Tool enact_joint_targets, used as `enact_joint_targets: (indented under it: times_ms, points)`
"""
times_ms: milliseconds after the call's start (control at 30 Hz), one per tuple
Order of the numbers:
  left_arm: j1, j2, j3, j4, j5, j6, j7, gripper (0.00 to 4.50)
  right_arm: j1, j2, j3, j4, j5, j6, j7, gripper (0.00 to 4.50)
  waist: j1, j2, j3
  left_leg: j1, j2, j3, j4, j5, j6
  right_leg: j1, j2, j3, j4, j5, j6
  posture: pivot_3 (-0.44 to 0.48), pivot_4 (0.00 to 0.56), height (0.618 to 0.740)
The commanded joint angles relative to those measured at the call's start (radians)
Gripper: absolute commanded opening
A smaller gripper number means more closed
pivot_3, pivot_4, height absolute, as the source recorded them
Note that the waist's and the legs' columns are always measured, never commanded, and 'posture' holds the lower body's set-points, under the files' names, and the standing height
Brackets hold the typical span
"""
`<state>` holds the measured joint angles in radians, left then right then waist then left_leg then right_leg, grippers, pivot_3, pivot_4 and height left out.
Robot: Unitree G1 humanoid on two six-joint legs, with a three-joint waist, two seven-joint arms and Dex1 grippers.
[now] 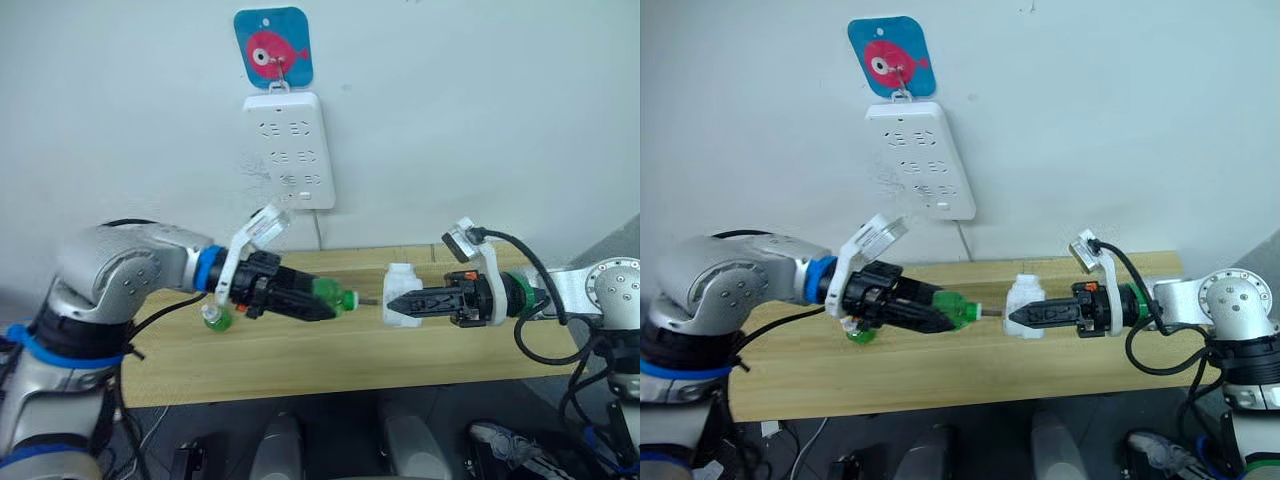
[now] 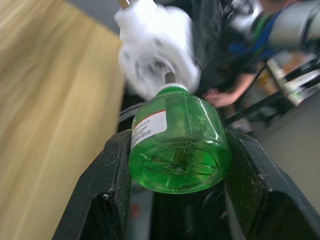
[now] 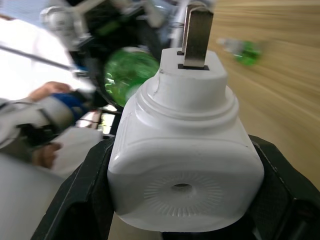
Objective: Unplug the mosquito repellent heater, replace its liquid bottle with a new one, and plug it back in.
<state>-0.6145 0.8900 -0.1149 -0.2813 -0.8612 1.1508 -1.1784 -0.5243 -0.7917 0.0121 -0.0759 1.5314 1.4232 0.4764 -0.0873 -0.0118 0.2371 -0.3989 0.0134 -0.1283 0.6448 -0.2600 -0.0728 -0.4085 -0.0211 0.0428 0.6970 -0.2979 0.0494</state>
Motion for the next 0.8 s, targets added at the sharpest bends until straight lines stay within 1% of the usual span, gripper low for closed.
enact_joint_targets:
  times_ms: [33, 67, 200, 233, 267, 300, 400, 467, 567, 667, 733, 800]
  points:
    - [0.097, 0.038, -0.03, -0.028, 0.194, -0.272, -0.007, 2.22, 0.015, -0.049, 0.015, -0.028, -0.212, -0.063, -0.016, 3.05, 0.002, 0.0, 0.0, 0.0, 0.0, 0.001, 0.0, 0.0, 0.0, 0.0, 0.0, 0.0, 0.0, 0.0, 0.0, -0.092, 0.212, 0.725]
    - [0.125, 0.037, -0.035, -0.031, 0.231, -0.32, 0.003, 2.22, 0.019, -0.064, 0.043, -0.027, -0.292, -0.091, -0.014, 3.05, 0.004, 0.0, 0.0, 0.0, 0.0, 0.001, 0.0, 0.0, 0.0, 0.0, -0.001, 0.001, 0.0, 0.0, 0.0, -0.091, 0.213, 0.725]
    - [0.222, 0.02, -0.054, -0.061, 0.335, -0.455, 0.037, 2.22, 0.03, -0.109, 0.228, -0.009, -0.664, -0.277, 0.001, 3.05, 0.005, 0.0, 0.0, 0.0, -0.001, 0.002, 0.001, 0.0, 0.0, 0.0, -0.001, 0.001, -0.001, 0.0, 0.0, -0.089, 0.216, 0.725]
    - [0.242, 0.013, -0.057, -0.072, 0.345, -0.467, 0.045, 2.22, 0.022, -0.109, 0.277, 0.0, -0.74, -0.312, 0.006, 3.05, 0.004, 0.0, 0.0, 0.0, -0.001, 0.002, 0.0, 0.0, 0.0, 0.0, -0.001, 0.002, -0.001, 0.0, 0.0, -0.09, 0.215, 0.725]
    - [0.258, 0.002, -0.056, -0.081, 0.35, -0.472, 0.057, 2.22, -0.002, -0.12, 0.357, 0.0, -0.833, -0.332, 0.015, 3.05, 0.004, 0.0, 0.0, -0.001, -0.001, 0.002, 0.0, 0.0, 0.0, -0.001, -0.001, 0.002, -0.001, 0.0, 0.0, -0.09, 0.215, 0.725]
    - [0.271, -0.008, -0.056, -0.092, 0.352, -0.473, 0.066, 2.22, -0.024, -0.107, 0.395, 0.02, -0.893, -0.324, -0.005, 3.05, 0.004, 0.0, 0.0, -0.001, 0.0, 0.002, 0.0, 0.0, 0.0, -0.001, -0.001, 0.002, -0.001, 0.0, 0.0, -0.09, 0.215, 0.725]
    - [0.296, -0.035, -0.063, -0.113, 0.368, -0.478, 0.091, 2.22, -0.092, -0.074, 0.504, 0.114, -1.044, -0.343, 0.028, 3.05, 0.001, 0.0, 0.001, -0.001, 0.0, 0.003, 0.0, 0.0, 0.0, -0.002, -0.001, 0.002, 0.0, 0.0, 0.0, -0.091, 0.215, 0.725]
    - [0.303, -0.045, -0.067, -0.119, 0.376, -0.48, 0.102, 2.22, -0.12, -0.047, 0.539, 0.187, -1.117, -0.37, 0.05, 3.05, 0.0, 0.0, 0.001, -0.001, 0.0, 0.003, 0.0, 0.0, 0.0, -0.002, -0.001, 0.003, 0.0, 0.0, 0.0, -0.089, 0.215, 0.725]
    - [0.314, -0.067, -0.08, -0.134, 0.384, -0.479, 0.117, 2.22, -0.148, -0.003, 0.549, 0.292, -1.197, -0.401, 0.08, 3.05, 0.001, 0.0, 0.001, -0.001, 0.0, 0.003, 0.0, 0.0, 0.0, -0.002, -0.001, 0.003, 0.0, 0.0, 0.0, -0.083, 0.215, 0.725]
    - [0.321, -0.077, -0.089, -0.135, 0.4, -0.489, 0.122, 2.22, -0.18, 0.043, 0.524, 0.387, -1.247, -0.408, 0.103, 3.05, 0.001, 0.0, 0.001, -0.001, 0.0, 0.003, 0.0, 0.0, 0.0, -0.002, -0.001, 0.002, 0.0, 0.0, 0.0, -0.076, 0.215, 0.725]
    - [0.322, -0.081, -0.092, -0.134, 0.408, -0.493, 0.123, 2.22, -0.194, 0.058, 0.522, 0.419, -1.286, -0.428, 0.12, 3.78, 0.001, 0.0, 0.001, -0.001, -0.001, 0.003, 0.001, 0.0, 0.0, -0.002, -0.001, 0.003, 0.0, 0.0, 0.0, -0.076, 0.214, 0.725]
    - [0.322, -0.086, -0.091, -0.133, 0.41, -0.491, 0.125, 2.22, -0.198, 0.07, 0.504, 0.427, -1.303, -0.424, 0.132, 4.32, 0.001, 0.0, 0.001, -0.001, -0.001, 0.002, 0.0, 0.0, 0.0, -0.002, -0.001, 0.002, 0.0, 0.0, 0.0, -0.076, 0.213, 0.725]
